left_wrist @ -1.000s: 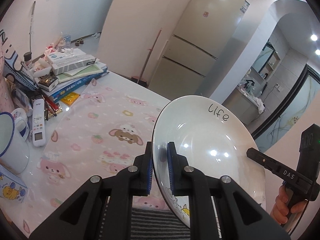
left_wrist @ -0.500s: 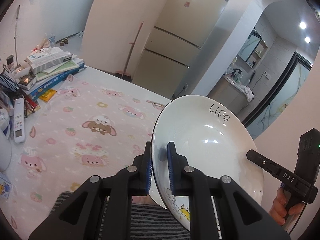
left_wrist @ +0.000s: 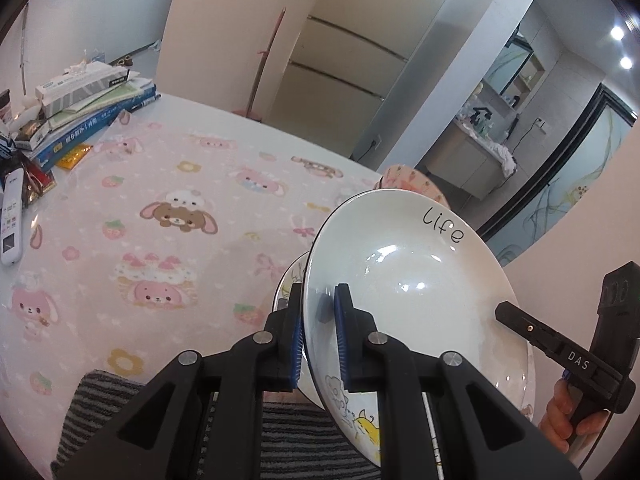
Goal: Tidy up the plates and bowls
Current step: 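Carry the 'Life' plate and lower it onto the cartoon-rimmed plate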
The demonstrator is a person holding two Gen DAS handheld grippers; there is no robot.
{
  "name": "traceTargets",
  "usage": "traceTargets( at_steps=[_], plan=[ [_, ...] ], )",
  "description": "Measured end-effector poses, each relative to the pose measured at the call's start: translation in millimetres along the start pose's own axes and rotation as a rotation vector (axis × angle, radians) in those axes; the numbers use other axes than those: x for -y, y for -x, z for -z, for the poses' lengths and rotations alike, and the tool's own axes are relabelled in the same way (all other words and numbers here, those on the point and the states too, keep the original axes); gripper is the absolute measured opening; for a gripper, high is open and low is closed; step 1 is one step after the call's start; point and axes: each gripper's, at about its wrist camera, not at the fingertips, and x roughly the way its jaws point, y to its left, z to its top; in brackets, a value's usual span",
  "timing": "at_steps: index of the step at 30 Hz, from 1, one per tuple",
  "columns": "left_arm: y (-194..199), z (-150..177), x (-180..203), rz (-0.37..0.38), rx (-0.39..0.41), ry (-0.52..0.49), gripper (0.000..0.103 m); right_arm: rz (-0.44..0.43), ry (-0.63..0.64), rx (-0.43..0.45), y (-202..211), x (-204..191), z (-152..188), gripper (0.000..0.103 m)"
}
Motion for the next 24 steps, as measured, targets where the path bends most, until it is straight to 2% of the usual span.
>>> traceTargets(
  at_steps=[10,19,24],
  plan=[
    [-39,13,-15,-0.043,-0.089,-0.009,0.011,0.047,-0.016,-0.089,-45,17,18,0.014],
    [-56,25,-17,-0.073,-0.133,-0.036,0.012,0.080,-0.017,-0.138,-63,27,28,0.014],
    [-63,28,-22,-0.082,-0.156,-0.014,0.012,0.076,-0.023,-0.168,-71,29,33,0.016]
  ],
)
